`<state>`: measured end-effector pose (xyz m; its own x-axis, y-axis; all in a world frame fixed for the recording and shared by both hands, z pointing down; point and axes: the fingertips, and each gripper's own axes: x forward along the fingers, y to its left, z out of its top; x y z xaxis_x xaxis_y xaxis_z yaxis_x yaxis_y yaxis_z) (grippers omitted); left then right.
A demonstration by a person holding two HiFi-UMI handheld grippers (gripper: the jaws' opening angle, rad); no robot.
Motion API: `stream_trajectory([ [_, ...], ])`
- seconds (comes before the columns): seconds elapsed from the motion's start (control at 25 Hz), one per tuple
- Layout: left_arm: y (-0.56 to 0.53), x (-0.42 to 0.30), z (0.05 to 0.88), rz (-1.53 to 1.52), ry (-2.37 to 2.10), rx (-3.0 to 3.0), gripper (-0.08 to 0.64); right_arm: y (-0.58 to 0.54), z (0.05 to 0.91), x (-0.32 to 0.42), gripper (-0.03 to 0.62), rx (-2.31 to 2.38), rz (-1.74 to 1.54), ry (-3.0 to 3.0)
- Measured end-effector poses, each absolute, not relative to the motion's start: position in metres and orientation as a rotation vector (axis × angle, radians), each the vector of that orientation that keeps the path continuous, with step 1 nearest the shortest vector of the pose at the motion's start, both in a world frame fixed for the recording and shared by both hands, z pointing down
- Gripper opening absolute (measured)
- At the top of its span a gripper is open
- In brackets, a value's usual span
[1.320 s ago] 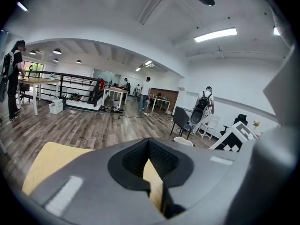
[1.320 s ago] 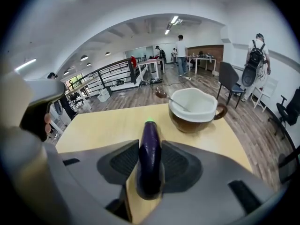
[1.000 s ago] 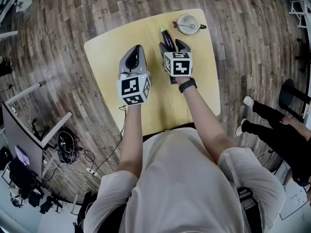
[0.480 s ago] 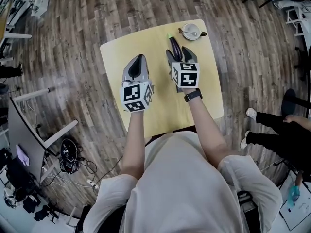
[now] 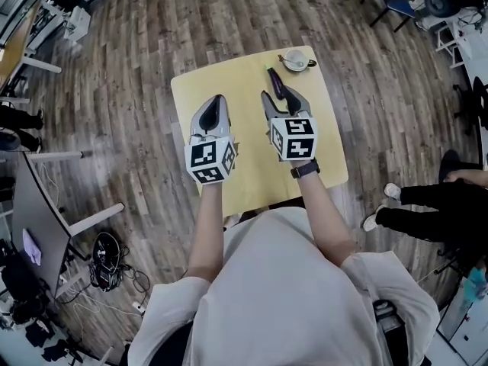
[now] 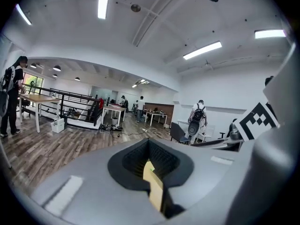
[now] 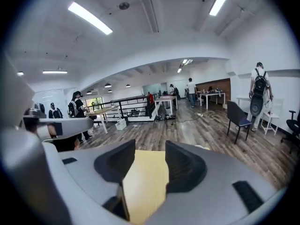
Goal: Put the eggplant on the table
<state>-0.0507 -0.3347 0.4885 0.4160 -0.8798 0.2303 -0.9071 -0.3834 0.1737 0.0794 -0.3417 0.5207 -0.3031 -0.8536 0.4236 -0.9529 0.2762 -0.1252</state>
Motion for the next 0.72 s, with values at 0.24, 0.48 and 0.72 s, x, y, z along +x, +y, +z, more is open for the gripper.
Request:
stream_trajectory([
  [0.24, -0.313, -0.058, 0.458, 0.108, -1.573, 2.45, 0.011, -0.311, 0.469, 0.074, 0.167, 1.695, 0.462, -2.378],
  [0.48, -0.288, -0.064, 0.427, 0.095, -1.574, 2.488, 0.011, -0.282, 0.431, 0.08, 0.121, 1.772, 0.331, -2.393],
  [0.72, -0.263, -0.064, 0.391, 0.034, -1.577, 2.558, 0.011, -0.255, 0.394, 0.077, 0.087, 1.814, 0.21, -2.421],
])
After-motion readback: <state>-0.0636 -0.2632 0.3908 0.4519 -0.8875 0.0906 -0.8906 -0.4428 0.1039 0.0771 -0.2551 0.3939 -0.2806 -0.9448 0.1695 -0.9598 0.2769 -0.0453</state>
